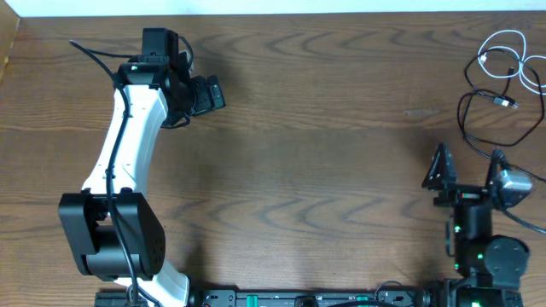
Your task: Untangle cables
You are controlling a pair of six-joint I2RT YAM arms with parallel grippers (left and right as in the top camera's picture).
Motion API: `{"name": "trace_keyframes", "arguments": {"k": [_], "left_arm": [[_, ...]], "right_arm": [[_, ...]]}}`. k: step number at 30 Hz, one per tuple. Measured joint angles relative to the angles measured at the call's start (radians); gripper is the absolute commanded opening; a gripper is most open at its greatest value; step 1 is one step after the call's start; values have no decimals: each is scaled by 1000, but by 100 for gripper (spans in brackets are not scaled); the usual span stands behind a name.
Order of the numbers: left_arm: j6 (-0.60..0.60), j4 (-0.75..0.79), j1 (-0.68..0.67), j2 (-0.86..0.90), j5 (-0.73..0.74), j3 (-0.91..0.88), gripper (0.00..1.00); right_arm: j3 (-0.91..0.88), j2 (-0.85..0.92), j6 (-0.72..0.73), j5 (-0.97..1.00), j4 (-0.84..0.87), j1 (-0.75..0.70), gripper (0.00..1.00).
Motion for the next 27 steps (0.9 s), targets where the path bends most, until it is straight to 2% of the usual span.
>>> {"name": "trace_keyframes", "arguments": {"k": [9,14,17,19,27], "left_arm": [[0,0,0,0,0,0,98],[0,0,0,0,0,0,98],[0,1,0,0,0,0,98],[0,1,0,0,0,0,98],[0,0,0,0,0,0,98]], "right_arm": [[-161,-143,7,45,6,16,99],[-180,-209,-153,-32,-34,40,99],[-179,-216,-253,-89,-119,45,99],[-185,-214,-279,-104,-202,45,99],[-185,-209,-312,-119,-210,45,99]]}}
